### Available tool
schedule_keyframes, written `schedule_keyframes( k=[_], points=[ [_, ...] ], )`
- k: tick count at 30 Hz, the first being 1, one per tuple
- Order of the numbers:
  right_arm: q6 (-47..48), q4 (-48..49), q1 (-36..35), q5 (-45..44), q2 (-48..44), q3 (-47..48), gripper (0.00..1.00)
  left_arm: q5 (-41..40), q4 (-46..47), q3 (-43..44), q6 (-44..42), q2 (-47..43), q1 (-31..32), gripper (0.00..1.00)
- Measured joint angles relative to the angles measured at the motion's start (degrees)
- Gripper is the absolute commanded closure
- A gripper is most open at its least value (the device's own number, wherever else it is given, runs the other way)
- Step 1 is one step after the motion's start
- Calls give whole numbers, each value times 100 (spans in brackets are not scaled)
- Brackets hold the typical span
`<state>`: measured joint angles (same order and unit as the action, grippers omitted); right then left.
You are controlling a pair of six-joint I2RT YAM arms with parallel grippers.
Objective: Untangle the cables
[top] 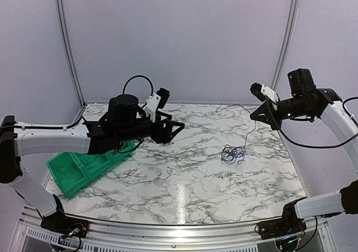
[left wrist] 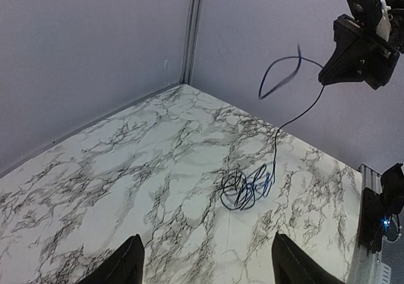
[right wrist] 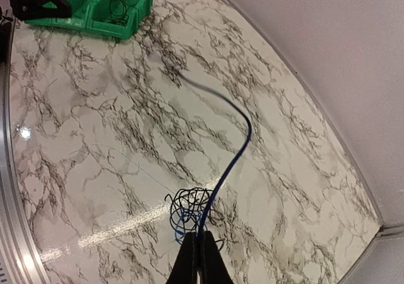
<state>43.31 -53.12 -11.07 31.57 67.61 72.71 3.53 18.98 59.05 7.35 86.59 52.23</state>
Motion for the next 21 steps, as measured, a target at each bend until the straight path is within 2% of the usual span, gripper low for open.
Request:
schedule_keyframes(
  k=[11, 17, 21],
  points=[
    [-201, -337, -181, 1386, 739, 1475, 100, -551, 960, 1384, -92, 1314, 911, 28],
    [-527, -245, -280, 1921, 802, 1963, 100, -577, 1547, 2402, -101, 2634, 1137, 33],
    [-809, -173, -286, 2269, 872, 2546, 100, -927, 1698, 2999, 79, 3547, 1231, 33]
  ],
)
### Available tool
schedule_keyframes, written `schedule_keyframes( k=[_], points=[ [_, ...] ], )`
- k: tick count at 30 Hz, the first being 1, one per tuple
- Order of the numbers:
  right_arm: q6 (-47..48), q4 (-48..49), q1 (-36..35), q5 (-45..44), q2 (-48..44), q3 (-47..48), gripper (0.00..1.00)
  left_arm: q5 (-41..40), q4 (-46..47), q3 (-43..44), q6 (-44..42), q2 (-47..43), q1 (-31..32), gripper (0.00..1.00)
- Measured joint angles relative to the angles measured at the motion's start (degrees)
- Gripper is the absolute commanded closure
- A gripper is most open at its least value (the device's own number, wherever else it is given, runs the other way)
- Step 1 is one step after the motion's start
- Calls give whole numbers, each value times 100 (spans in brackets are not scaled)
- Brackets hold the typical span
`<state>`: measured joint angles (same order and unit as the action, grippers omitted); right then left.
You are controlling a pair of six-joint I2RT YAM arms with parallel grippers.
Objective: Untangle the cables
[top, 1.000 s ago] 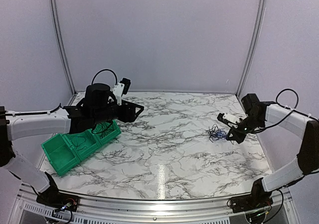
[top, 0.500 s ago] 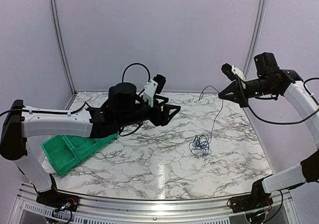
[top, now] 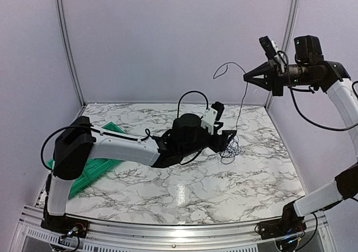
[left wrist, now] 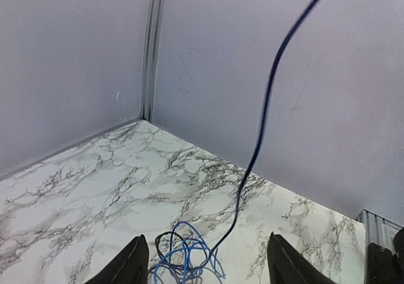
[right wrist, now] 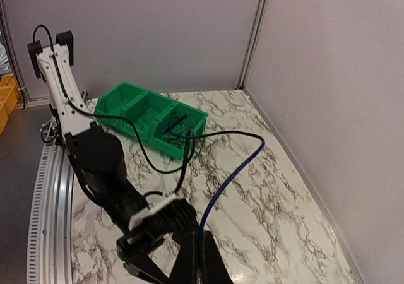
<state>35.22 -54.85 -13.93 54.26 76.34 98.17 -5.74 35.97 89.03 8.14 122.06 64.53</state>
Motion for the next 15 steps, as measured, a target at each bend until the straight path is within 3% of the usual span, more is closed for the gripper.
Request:
schedule_keyframes(
  k=[3, 7, 9, 15],
  points=[
    [-282, 144, 2, 448, 48, 509, 100, -221, 26, 271, 210, 501, 24, 34],
    [-560, 304, 2, 990, 219, 1139, 100, -245, 92, 962, 511, 1270, 26, 48],
    [-656, 348, 2, 1145, 376, 1416, 100, -245, 131, 1220, 699, 1558, 22, 51],
    [-848, 417, 96, 1294, 828, 2173, 100, -293, 170, 1344, 1128, 2002, 28, 57]
  ],
)
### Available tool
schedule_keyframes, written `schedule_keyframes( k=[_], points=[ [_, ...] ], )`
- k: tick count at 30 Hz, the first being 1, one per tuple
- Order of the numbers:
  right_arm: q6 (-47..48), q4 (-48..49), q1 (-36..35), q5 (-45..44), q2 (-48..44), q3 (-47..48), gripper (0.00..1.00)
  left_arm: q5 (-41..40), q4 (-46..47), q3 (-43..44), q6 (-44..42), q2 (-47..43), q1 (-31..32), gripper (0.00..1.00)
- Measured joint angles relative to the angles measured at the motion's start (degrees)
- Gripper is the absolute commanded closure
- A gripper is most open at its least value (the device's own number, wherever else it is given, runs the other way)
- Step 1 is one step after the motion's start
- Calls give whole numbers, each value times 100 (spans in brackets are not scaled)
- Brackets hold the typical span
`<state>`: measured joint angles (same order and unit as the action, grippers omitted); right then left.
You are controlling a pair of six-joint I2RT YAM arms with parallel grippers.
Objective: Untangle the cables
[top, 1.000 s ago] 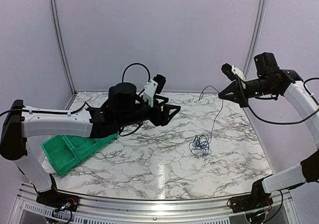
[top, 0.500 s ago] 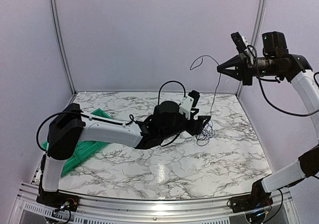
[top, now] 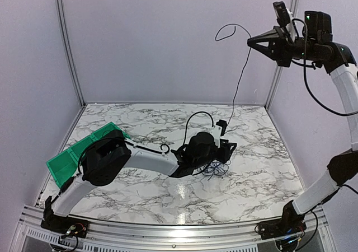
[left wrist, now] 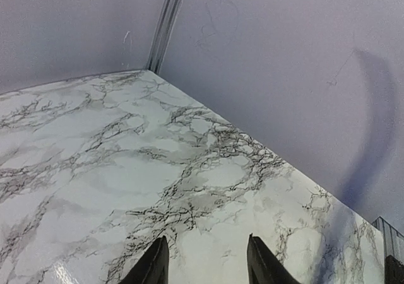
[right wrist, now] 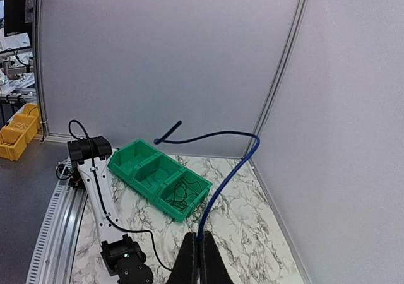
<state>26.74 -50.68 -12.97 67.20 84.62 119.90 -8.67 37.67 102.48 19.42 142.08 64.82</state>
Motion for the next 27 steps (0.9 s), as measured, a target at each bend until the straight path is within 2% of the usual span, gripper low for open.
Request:
schedule_keyframes(
  k=[5, 11, 15, 19, 27],
  points=[
    [-393, 365, 323, 326, 157, 592, 100, 7, 7, -127, 219, 72, 0, 57],
    [-713, 811, 483, 361, 186, 660, 100, 68, 188, -632, 249, 24, 0, 43],
    [-798, 1097, 514, 59, 133, 339, 100, 131, 315, -1255, 197, -212, 2, 39],
    [-857, 1373, 522, -264, 26, -428, 100, 116, 455, -2127, 96, -960, 2, 36],
    [-822, 1727, 527, -824, -26, -1860, 100, 326, 964, -3807, -321, -3392, 2, 33]
  ],
)
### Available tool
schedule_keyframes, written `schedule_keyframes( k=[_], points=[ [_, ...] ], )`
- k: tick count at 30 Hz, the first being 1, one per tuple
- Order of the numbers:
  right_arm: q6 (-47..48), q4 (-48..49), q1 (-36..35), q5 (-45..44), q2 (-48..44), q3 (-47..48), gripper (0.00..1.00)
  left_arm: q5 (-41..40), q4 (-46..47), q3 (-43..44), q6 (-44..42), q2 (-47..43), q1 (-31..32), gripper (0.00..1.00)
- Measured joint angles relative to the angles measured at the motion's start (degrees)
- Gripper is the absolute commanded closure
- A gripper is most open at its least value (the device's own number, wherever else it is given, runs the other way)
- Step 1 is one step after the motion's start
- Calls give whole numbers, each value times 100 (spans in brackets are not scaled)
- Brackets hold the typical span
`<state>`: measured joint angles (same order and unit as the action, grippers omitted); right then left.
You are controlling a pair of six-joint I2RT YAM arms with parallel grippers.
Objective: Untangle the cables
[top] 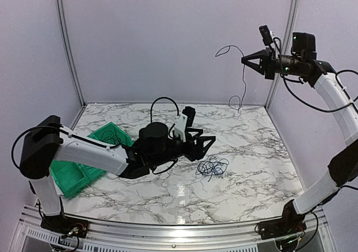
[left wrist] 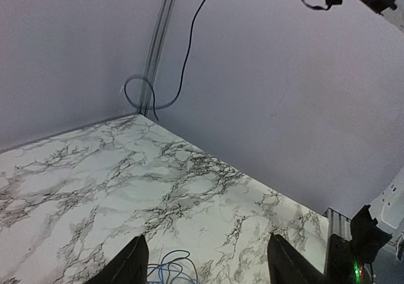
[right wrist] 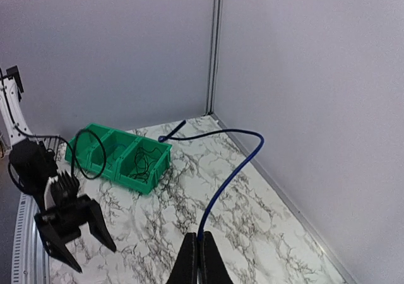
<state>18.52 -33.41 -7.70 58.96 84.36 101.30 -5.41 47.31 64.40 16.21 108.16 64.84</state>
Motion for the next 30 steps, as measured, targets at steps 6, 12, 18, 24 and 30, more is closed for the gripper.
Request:
schedule_keyframes(
  k=[6, 12, 18, 24, 30],
  points=[
    [9, 315, -144, 74, -90, -1134, 100, -2, -9, -988, -415, -1178, -7, 33],
    [-146, 586, -734, 166, -74, -1696, 100, -131, -151, -1250, -774, -1495, -7, 31],
    [-507, 1014, -977, 466, 35, -1838, 100, -330, -330, -1222, -1058, -1499, -22, 24],
    [-791, 1255, -1200, 964, 127, -1853, 100, -393, -693, -721, -1263, -1355, -136, 25],
    [-887, 1340, -1451, 1150, 146, -1937, 100, -195, -756, -177, -1270, -914, -404, 30]
  ],
)
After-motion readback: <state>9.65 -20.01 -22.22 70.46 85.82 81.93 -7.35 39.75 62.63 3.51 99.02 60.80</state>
